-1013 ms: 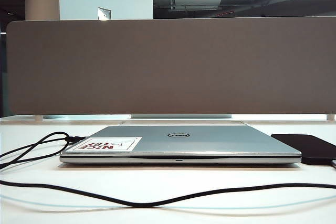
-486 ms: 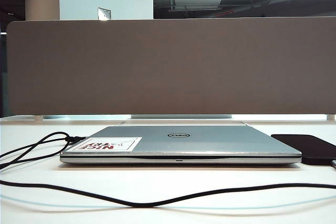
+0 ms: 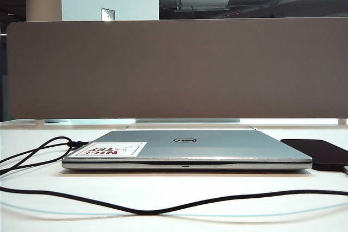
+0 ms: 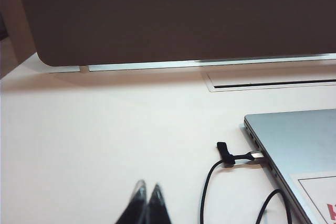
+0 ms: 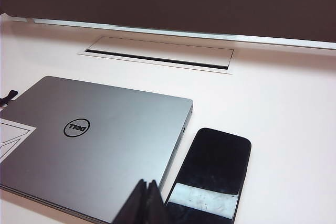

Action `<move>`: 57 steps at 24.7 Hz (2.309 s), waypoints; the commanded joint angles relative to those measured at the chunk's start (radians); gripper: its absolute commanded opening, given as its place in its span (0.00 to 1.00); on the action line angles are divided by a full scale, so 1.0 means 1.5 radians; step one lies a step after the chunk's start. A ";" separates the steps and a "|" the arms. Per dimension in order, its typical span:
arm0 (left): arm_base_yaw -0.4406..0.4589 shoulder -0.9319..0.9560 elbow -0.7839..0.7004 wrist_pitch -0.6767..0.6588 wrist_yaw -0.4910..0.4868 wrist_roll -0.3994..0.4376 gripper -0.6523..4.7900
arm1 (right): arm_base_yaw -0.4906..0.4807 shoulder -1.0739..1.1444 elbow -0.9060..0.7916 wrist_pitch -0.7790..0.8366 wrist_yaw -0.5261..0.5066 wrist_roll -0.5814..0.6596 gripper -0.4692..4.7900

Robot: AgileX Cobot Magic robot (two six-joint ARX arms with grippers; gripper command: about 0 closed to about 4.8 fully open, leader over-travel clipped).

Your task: Pick up the charging cable and the phone, plug the charging cable into the charging port on the phone, and finally place them back on the table.

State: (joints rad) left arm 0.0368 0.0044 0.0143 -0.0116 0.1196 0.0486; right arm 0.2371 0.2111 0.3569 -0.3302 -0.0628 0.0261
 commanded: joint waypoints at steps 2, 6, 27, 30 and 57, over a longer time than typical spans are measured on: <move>-0.001 0.000 0.002 0.009 0.000 -0.001 0.11 | -0.001 0.000 0.003 0.013 0.000 0.000 0.08; -0.001 0.000 0.002 0.009 0.000 -0.003 0.11 | -0.001 0.000 0.003 0.013 0.000 0.000 0.08; -0.002 0.000 0.002 0.009 0.000 -0.003 0.11 | -0.001 0.000 0.003 0.013 0.000 0.000 0.08; -0.002 0.000 0.002 0.009 0.000 -0.002 0.11 | -0.002 0.000 -0.001 0.019 0.016 -0.004 0.08; -0.002 0.000 0.002 0.009 0.000 -0.003 0.11 | -0.179 -0.141 -0.232 0.274 0.053 -0.005 0.08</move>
State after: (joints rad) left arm 0.0349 0.0044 0.0143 -0.0113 0.1196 0.0483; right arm -0.0322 0.0013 0.0093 0.0586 0.0181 0.0185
